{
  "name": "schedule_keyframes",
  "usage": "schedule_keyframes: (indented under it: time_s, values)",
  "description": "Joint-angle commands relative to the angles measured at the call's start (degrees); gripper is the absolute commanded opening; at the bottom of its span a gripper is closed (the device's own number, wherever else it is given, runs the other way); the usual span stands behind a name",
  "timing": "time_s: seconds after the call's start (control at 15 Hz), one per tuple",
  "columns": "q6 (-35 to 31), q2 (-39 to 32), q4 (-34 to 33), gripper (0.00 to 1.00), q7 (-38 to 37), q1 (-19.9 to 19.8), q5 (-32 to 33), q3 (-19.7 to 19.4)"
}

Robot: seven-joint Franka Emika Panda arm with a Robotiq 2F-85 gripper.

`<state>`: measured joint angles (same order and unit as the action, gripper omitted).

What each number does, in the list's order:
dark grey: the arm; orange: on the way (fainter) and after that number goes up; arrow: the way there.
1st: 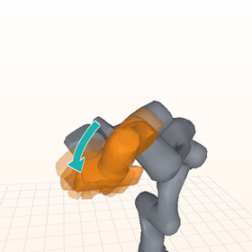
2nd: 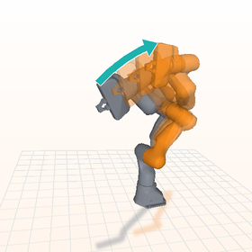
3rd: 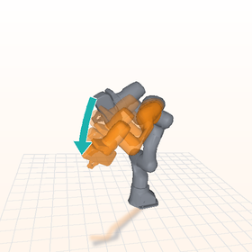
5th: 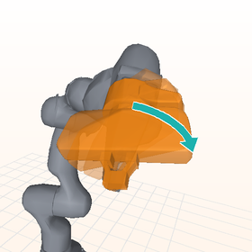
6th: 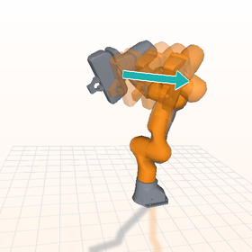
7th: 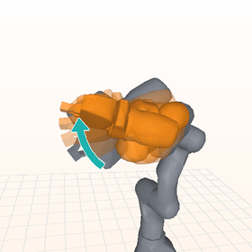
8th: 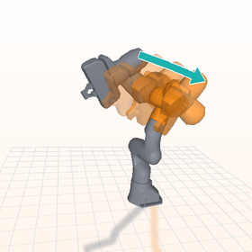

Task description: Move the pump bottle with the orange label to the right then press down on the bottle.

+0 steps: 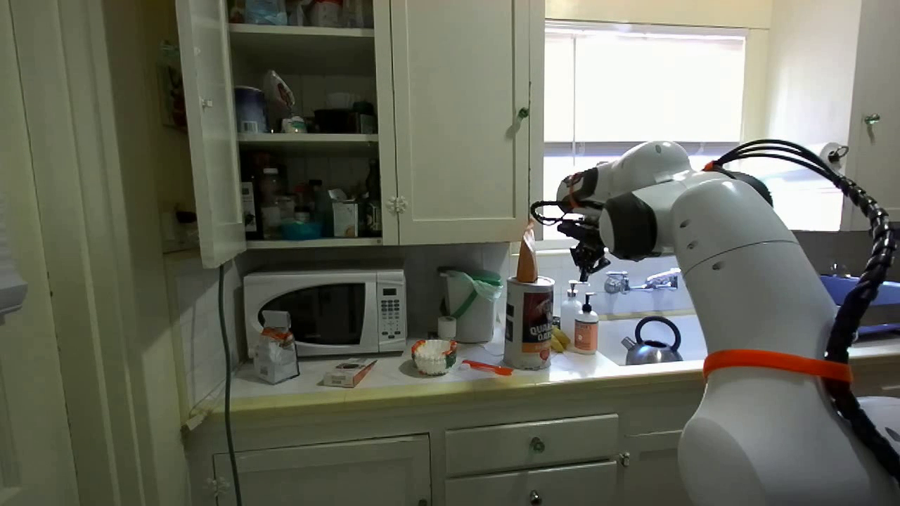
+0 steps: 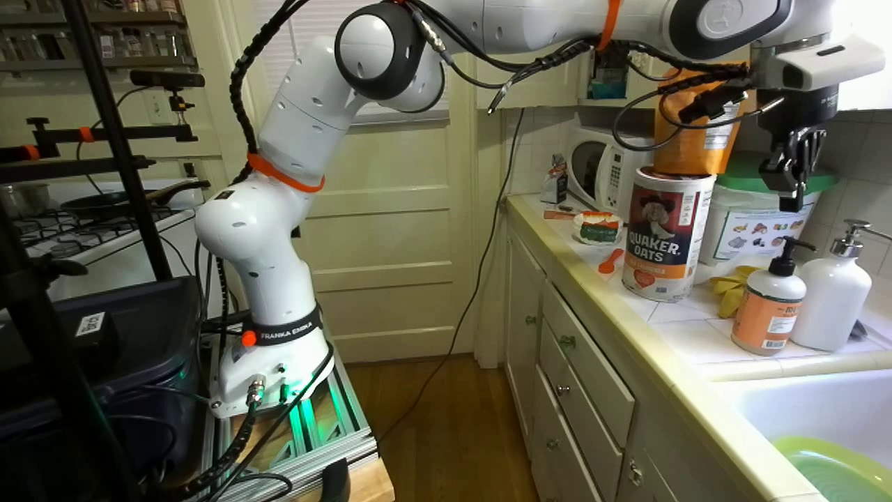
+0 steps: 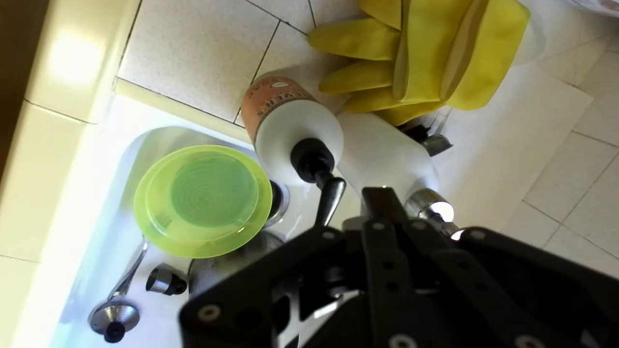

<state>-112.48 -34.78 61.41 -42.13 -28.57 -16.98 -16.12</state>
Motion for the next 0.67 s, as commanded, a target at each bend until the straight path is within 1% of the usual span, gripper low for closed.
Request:
schedule_keyframes:
  time_s: [0.0,0.6]
  values:
    - [2.53,-2.24,-3.82,0.00,-1.82,-1.38,-0.84,0.39]
    - [6.34,-5.36,-8.19,0.00,-6.09,-2.38,-0.28,0.46]
